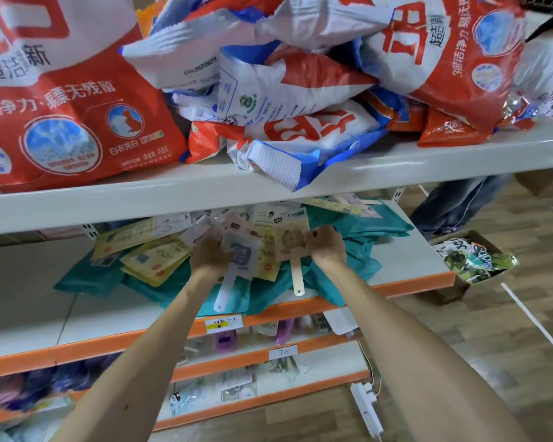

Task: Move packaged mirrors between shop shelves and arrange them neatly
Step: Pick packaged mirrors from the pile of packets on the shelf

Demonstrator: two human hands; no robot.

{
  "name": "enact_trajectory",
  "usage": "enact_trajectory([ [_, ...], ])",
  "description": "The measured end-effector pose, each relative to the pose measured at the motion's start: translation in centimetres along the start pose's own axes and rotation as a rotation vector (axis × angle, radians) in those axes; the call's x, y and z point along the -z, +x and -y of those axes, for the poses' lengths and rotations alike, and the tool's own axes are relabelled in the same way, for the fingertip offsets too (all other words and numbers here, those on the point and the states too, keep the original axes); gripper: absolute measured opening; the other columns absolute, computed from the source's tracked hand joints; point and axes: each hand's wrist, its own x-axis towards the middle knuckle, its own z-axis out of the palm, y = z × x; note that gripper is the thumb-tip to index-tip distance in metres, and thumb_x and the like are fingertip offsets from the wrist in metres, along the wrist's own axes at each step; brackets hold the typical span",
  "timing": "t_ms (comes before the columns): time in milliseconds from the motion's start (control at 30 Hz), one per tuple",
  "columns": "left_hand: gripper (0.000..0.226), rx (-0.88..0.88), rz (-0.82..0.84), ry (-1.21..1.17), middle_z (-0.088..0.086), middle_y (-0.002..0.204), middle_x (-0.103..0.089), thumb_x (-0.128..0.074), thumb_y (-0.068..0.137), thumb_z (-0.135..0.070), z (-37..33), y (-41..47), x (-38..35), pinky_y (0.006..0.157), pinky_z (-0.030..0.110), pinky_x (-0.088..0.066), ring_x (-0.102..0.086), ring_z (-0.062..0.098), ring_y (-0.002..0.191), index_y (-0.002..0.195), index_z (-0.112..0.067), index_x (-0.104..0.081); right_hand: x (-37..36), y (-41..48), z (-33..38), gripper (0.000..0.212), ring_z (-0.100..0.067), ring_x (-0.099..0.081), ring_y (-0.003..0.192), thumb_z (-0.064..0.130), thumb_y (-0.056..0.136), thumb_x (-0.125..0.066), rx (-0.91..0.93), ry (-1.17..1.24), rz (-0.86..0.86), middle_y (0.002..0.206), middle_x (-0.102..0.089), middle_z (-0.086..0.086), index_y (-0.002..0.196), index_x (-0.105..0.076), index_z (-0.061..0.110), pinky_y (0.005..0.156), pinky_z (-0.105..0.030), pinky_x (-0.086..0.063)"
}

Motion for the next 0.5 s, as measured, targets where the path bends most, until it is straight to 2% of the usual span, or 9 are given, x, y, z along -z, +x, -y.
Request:
enact_trajectory([
  [67,0.008,0.044,0.014,-0.21,0.014,0.094,-0.072,-0.074,0.081,-0.016,0.4,-0.6,1.7,0.072,0.036,-0.054,-0.066,0.026,0.08,0.083,-0.009,-0.071,0.6,-0.7,0.5,0.03,-0.024,-0.058,0.069,0.027,0.096,-0.051,-0.007,0.03,0.011,0.075,-0.061,-0.005,0.071,-0.059,0.014,0.053,-0.027,-0.038],
  [167,0.011,0.155,-0.007,-0.522,0.015,0.093,-0.072,-0.078,0.077,-0.01,1.2,-2.3,4.5,0.076,0.045,-0.06,-0.069,0.028,0.083,0.076,-0.013,-0.068,1.0,-1.7,1.6,0.031,-0.026,-0.062,0.077,0.032,0.097,-0.051,-0.011,0.088,0.03,0.085,-0.065,-0.009,0.07,-0.056,0.018,0.063,-0.029,-0.042],
  [200,0.012,0.189,-0.011,-0.586,0.015,0.095,-0.071,-0.077,0.08,-0.009,1.7,-2.8,5.5,0.077,0.043,-0.06,-0.068,0.029,0.085,0.077,-0.014,-0.066,1.0,-2.1,2.0,0.033,-0.026,-0.061,0.078,0.032,0.097,-0.05,0.006,0.084,0.046,0.086,-0.065,-0.011,0.068,-0.054,0.017,0.064,-0.029,-0.042],
  [233,0.012,0.213,-0.017,-0.646,0.014,0.097,-0.069,-0.074,0.083,-0.008,2.4,-3.4,6.5,0.074,0.039,-0.06,-0.066,0.029,0.084,0.079,-0.014,-0.065,1.0,-2.6,2.7,0.034,-0.026,-0.061,0.079,0.032,0.098,-0.049,0.038,0.072,0.065,0.088,-0.066,-0.012,0.069,-0.055,0.015,0.064,-0.03,-0.041],
  [300,0.009,0.231,-0.022,-0.762,0.014,0.097,-0.067,-0.07,0.087,-0.006,3.4,-4.1,7.9,0.06,0.029,-0.06,-0.064,0.025,0.079,0.086,-0.013,-0.065,1.0,-3.2,3.6,0.035,-0.026,-0.062,0.081,0.03,0.099,-0.048,0.08,0.054,0.081,0.09,-0.067,-0.014,0.07,-0.056,0.012,0.065,-0.032,-0.041],
  [367,0.013,0.233,-0.075,-0.849,0.013,0.095,-0.067,-0.067,0.088,-0.001,5.0,-5.3,9.9,0.051,0.026,-0.058,-0.065,0.019,0.072,0.086,-0.013,-0.065,0.5,-4.6,5.0,0.033,-0.028,-0.065,0.083,0.028,0.098,-0.049,0.121,0.079,0.101,0.093,-0.07,-0.015,0.071,-0.058,0.011,0.067,-0.035,-0.046],
  [433,0.02,0.244,-0.149,-0.888,0.01,0.085,-0.067,-0.063,0.086,0.009,6.8,-6.5,11.5,0.047,0.026,-0.057,-0.066,0.017,0.064,0.082,-0.011,-0.064,-0.2,-6.2,6.3,0.028,-0.031,-0.066,0.091,0.029,0.099,-0.049,0.171,0.088,0.123,0.1,-0.07,-0.016,0.084,-0.063,0.01,0.074,-0.039,-0.052],
  [500,0.014,0.266,-0.215,-0.857,0.01,0.079,-0.066,-0.067,0.082,0.008,8.9,-7.5,13.1,0.049,0.029,-0.059,-0.068,0.023,0.066,0.084,-0.005,-0.064,-1.1,-7.9,7.6,0.031,-0.031,-0.064,0.101,0.032,0.101,-0.047,0.182,0.071,0.162,0.11,-0.067,-0.015,0.103,-0.065,0.008,0.076,-0.032,-0.047],
])
